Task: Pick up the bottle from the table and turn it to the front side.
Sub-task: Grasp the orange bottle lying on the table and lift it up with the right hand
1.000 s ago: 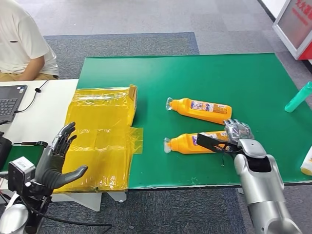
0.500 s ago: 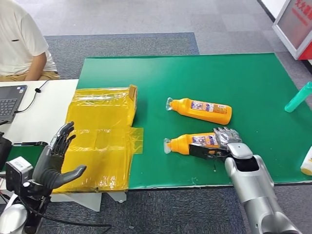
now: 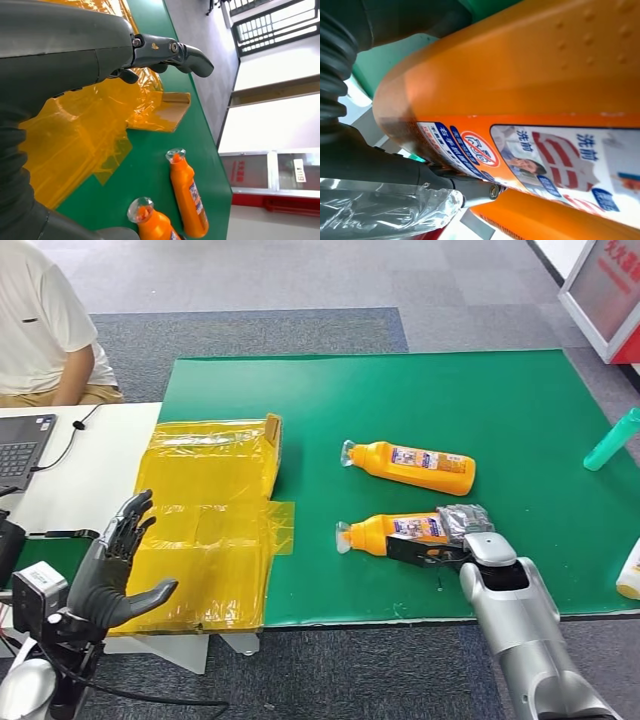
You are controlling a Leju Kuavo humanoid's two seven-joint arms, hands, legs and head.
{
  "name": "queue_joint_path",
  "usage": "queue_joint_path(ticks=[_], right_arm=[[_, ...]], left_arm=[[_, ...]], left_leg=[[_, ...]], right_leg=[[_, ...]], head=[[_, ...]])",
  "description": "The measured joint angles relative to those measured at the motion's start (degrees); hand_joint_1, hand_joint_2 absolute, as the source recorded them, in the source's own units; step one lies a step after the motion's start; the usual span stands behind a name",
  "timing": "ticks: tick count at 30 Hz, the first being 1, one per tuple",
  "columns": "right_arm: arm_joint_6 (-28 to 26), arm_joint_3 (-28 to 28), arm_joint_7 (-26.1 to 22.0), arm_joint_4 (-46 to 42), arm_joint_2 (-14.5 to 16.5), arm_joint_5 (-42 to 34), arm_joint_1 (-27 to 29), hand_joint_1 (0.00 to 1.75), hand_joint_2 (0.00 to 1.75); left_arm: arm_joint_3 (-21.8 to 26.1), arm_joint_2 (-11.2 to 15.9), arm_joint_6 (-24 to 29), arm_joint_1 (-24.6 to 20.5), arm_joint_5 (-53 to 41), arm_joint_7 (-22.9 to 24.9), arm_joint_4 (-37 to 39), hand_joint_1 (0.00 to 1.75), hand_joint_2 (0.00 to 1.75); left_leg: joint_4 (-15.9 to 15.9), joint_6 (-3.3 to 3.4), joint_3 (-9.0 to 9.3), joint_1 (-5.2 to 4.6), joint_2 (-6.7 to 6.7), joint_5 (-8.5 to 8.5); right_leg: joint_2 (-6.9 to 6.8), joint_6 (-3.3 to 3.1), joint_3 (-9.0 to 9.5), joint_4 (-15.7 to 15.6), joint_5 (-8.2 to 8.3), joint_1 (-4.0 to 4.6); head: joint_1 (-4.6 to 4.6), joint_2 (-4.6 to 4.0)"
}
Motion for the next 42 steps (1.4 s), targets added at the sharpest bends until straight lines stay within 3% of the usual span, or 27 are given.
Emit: queue_joint_path(ticks=[14, 17, 20, 22, 25, 33, 42], right_arm=[[-1.92, -0.03, -1.52, -0.02, 0.39, -0.91, 0.1, 1.75, 1.75], [0.01, -1.39, -5.37, -1.84, 1.47, -12.36, 1.42, 1.75, 1.75], [4.74, -3.58, -10.17, -6.64, 2.57, -35.57, 5.46, 1.75, 1.75], [5.72, -3.46, -10.51, -11.06, 2.65, -47.96, 9.27, 1.75, 1.75], [4.68, -1.93, -9.01, -17.24, 2.32, -59.46, 13.76, 1.75, 1.75], [2.06, 4.46, -9.14, -27.9, 1.87, -71.84, 21.61, 1.75, 1.75], [1.33, 8.03, -9.38, -33.58, 2.29, -74.73, 25.03, 1.75, 1.75]], left_arm=[[-1.5, 0.12, 0.09, 0.09, -0.24, 0.25, 0.01, 0.0, 1.75], [-1.64, 0.2, 0.78, 0.55, -0.73, -0.54, 0.01, 0.0, 1.75], [-1.65, 0.58, 0.98, 1.72, -0.66, -3.06, -0.03, 0.0, 1.75], [-1.52, 0.91, 0.61, 2.66, 0.07, -4.02, -0.38, 0.0, 1.75], [-1.34, 1.15, -0.07, 3.31, 1.04, -4.14, -1.22, 0.0, 1.75], [-1.79, 0.89, -0.13, 2.97, 2.19, -3.15, -2.6, 0.0, 1.75], [-3.34, 0.05, 0.07, 2.3, 2.8, -2.54, -3.04, 0.0, 1.75]], left_leg=[[0.0, 0.0, 0.0, 0.0, 0.0, 0.0], [0.0, -0.02, 0.02, 0.0, 0.03, 0.0], [0.0, -0.02, 0.0, 0.01, 0.01, 0.0], [0.0, -0.01, -0.08, 0.01, -0.07, 0.0], [0.0, 0.0, -0.14, 0.01, -0.11, -0.03], [0.0, 0.0, -0.12, 0.01, -0.09, -0.11], [0.0, 0.0, -0.11, 0.01, -0.09, -0.1]], right_leg=[[0.0, 0.0, 0.0, 0.0, 0.0, 0.0], [0.07, -0.01, -0.02, 0.0, 0.0, 0.01], [0.0, 0.0, -0.03, 0.0, -0.08, 0.02], [-0.14, 0.01, -0.03, 0.0, -0.16, 0.03], [-0.15, 0.0, -0.06, 0.0, -0.18, 0.02], [-0.1, 0.0, -0.08, -0.03, -0.17, 0.01], [-0.1, 0.0, -0.08, -0.03, -0.16, 0.01]], head=[[0.0, -0.01], [-0.02, 0.0], [-0.02, 0.0], [0.0, 0.0], [0.01, 0.0], [-0.01, -0.01], [0.0, 0.0]])
